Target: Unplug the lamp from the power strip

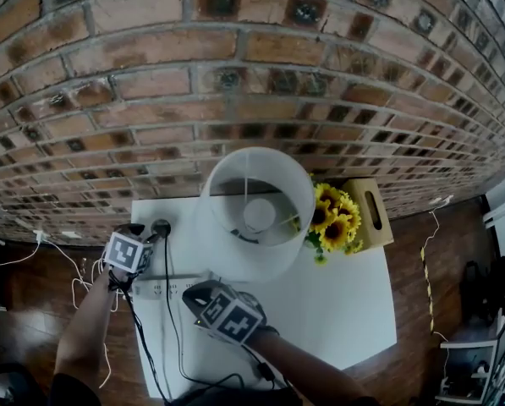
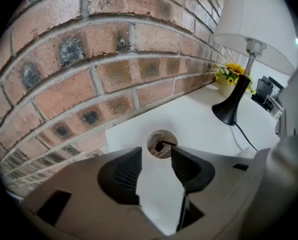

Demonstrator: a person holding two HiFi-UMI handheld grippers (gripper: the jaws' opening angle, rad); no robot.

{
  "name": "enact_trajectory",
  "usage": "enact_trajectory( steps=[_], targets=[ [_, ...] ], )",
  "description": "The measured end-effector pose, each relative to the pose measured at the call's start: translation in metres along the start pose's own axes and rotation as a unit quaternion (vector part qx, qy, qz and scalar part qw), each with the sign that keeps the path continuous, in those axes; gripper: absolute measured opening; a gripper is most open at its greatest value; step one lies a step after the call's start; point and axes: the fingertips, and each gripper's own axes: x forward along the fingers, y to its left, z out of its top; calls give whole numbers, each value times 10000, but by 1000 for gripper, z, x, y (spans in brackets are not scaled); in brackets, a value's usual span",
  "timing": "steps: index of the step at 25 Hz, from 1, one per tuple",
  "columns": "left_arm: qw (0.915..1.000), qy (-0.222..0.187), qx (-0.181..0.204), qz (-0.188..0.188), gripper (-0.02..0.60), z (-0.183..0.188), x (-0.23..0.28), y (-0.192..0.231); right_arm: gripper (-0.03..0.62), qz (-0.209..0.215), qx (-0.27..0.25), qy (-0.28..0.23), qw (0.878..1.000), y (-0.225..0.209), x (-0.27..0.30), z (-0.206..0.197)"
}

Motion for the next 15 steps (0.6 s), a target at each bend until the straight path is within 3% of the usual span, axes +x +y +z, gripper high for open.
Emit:
enact_trajectory(
  steps=[7, 12, 15],
  targets=[
    [9997, -208, -153, 19, 202, 0, -18, -5, -9, -214, -137, 191, 9995, -1, -1, -1],
    [9998, -196, -57, -79, 202, -2, -34, -18, -9, -283, -297, 258, 9988, 5, -2, -1],
    [9997, -146, -194, -90, 201, -7, -43, -23, -9, -278, -392, 205, 9986, 12, -4, 1]
  ],
)
